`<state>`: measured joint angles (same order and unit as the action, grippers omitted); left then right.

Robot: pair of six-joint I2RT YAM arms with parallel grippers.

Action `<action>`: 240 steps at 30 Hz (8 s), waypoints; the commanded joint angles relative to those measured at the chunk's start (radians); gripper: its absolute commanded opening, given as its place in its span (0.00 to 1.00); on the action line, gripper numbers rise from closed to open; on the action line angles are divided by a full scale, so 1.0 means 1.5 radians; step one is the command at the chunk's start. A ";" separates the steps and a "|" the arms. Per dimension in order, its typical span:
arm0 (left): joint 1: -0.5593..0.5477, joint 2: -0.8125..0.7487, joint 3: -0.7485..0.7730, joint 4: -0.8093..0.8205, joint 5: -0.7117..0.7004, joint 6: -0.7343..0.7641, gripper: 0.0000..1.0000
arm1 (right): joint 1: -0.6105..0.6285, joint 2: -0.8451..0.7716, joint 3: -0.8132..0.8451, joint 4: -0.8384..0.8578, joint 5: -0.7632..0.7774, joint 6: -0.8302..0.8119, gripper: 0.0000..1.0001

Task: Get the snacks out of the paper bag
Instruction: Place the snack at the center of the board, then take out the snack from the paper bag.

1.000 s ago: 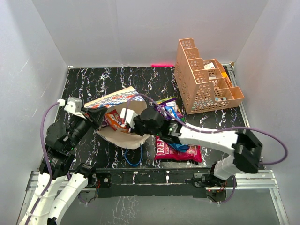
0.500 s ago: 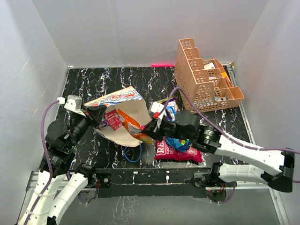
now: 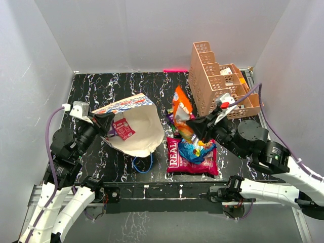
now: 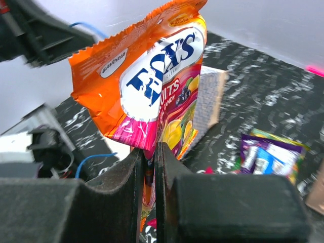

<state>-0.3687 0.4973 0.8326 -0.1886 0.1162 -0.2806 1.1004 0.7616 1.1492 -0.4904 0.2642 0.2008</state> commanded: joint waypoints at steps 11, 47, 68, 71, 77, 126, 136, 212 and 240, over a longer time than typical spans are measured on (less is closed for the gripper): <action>-0.001 -0.006 0.010 -0.002 -0.018 0.013 0.00 | -0.001 0.078 -0.088 -0.065 0.393 0.058 0.08; -0.002 -0.048 0.001 -0.018 -0.025 0.028 0.00 | -0.354 0.868 0.494 -0.064 0.222 -0.264 0.08; -0.002 -0.054 -0.012 -0.012 0.000 -0.001 0.00 | -0.354 1.009 0.706 -0.125 0.087 -0.111 0.47; -0.002 -0.051 -0.017 0.000 0.006 -0.010 0.00 | -0.354 0.884 0.620 -0.105 0.044 -0.108 0.70; -0.002 -0.042 -0.013 0.003 0.013 -0.012 0.00 | -0.354 0.625 0.298 -0.026 -0.116 -0.081 0.83; -0.002 -0.263 -0.144 -0.069 0.206 -0.143 0.00 | 0.145 0.671 -0.128 0.696 0.084 -0.470 0.71; -0.001 -0.254 -0.143 -0.054 0.213 -0.123 0.00 | 0.119 0.842 -0.035 0.895 0.118 -0.389 0.82; -0.001 -0.278 -0.151 -0.082 0.149 -0.104 0.00 | -0.005 0.682 -0.175 0.633 -0.150 -0.757 0.89; -0.013 -0.293 -0.162 -0.076 0.157 -0.124 0.00 | -0.012 0.792 -0.079 0.632 -0.065 -0.778 0.22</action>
<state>-0.3698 0.0643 0.5888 -0.3145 0.3592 -0.4553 1.0897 1.9850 1.0054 0.4412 0.1432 -0.9936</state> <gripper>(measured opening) 0.014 0.284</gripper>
